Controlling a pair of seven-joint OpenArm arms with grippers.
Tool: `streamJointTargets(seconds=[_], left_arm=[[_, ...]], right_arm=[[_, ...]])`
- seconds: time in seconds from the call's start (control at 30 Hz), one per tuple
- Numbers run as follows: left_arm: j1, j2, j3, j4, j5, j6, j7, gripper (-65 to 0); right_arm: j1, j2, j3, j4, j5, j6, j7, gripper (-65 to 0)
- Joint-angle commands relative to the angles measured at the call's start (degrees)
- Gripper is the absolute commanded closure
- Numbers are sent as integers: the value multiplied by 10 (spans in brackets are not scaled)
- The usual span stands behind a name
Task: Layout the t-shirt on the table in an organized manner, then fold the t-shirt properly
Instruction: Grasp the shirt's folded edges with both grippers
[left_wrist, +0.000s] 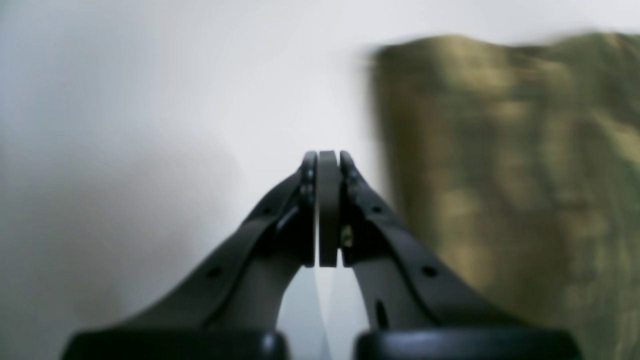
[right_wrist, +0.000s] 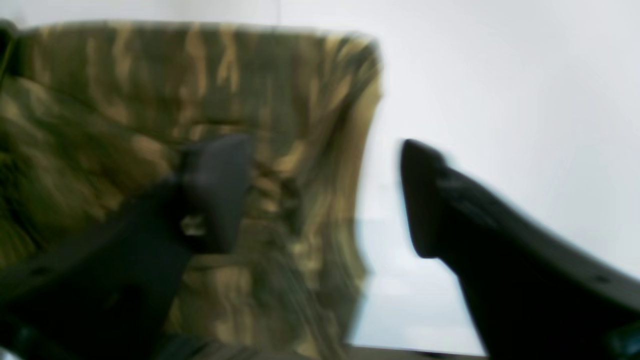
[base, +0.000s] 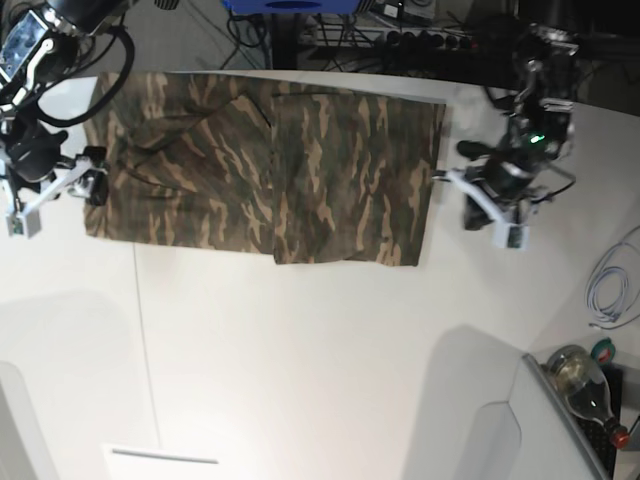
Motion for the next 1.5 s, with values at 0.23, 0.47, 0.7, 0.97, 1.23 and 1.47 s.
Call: streamJointTargets(seconds=[0.23,0.47,0.7,0.97,1.23,1.47], left_arm=[[10,-13,-104,-90,-8,-124,-103,0],[-22,12,-80,-150,-7,-124,-146,0],[-72,20,11,-207,-8,-124,-148,0],[-78,67,20,-214,10,-124,-148,0],[-78,133,15,-208,149,-124,-148,0],[-78,136,19,-208,150,-124,-148,0]], right_arm=[[41,94,87,-182,90,-4,-64,-545],[-8,113,16,-237,215,-4,-68,-543],[-36,110,-72,-242,263,-4,-62,-543],[-35,108,-110,-242,263,-4,-64,-542],[-13,110,-126,-268,263,-4,-62,-476],[8,114,-126,-267,259,-4,-62,-12]])
